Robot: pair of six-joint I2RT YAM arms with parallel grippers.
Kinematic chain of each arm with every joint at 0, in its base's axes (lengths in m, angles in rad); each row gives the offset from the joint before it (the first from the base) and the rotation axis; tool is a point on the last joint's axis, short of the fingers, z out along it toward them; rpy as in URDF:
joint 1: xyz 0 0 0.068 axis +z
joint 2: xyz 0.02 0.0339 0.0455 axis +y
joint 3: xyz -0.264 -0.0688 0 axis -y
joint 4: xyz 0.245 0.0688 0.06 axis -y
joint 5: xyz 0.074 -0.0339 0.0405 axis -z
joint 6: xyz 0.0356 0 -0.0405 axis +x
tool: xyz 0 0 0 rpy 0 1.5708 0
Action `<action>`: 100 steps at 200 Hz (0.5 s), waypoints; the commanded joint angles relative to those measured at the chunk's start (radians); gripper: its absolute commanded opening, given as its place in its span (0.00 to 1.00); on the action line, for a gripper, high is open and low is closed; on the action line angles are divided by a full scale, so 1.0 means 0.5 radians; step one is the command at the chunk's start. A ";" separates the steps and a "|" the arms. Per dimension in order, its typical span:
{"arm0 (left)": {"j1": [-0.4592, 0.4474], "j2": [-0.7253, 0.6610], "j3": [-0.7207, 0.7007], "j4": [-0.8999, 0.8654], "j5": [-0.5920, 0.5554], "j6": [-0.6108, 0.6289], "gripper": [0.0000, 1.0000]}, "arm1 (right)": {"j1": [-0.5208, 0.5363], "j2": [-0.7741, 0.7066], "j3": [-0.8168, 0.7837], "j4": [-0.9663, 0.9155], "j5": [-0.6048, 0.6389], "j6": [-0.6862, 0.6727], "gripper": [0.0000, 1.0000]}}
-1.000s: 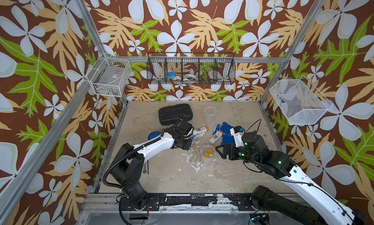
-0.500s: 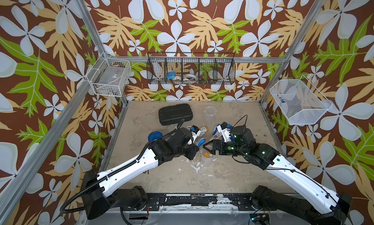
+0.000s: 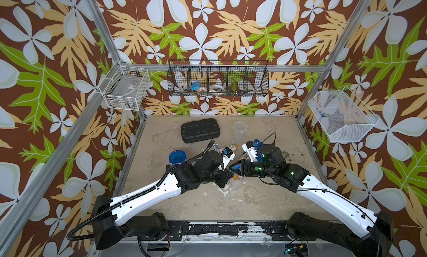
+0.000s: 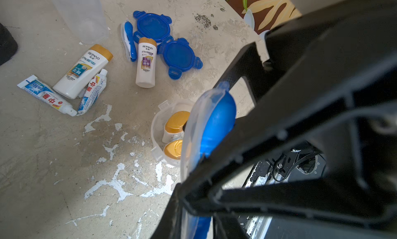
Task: Pack away toiletry kits
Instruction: Pick up the toiletry item from the center of the board.
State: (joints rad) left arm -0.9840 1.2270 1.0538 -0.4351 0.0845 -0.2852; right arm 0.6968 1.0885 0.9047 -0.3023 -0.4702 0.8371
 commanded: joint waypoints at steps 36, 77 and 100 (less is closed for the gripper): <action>-0.008 0.021 0.012 0.066 -0.009 -0.021 0.13 | 0.002 -0.023 -0.013 0.036 0.009 0.010 0.26; -0.008 0.026 0.002 0.043 -0.046 -0.052 0.40 | -0.002 -0.002 0.086 -0.161 0.162 -0.184 0.11; -0.005 -0.012 -0.048 0.001 -0.147 -0.124 0.63 | -0.001 0.079 0.244 -0.451 0.459 -0.529 0.07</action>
State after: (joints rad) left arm -0.9874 1.2388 1.0492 -0.4244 0.0666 -0.3096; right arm 0.6949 1.0988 0.9691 -0.3923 -0.3985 0.7540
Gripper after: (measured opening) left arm 0.578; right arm 0.187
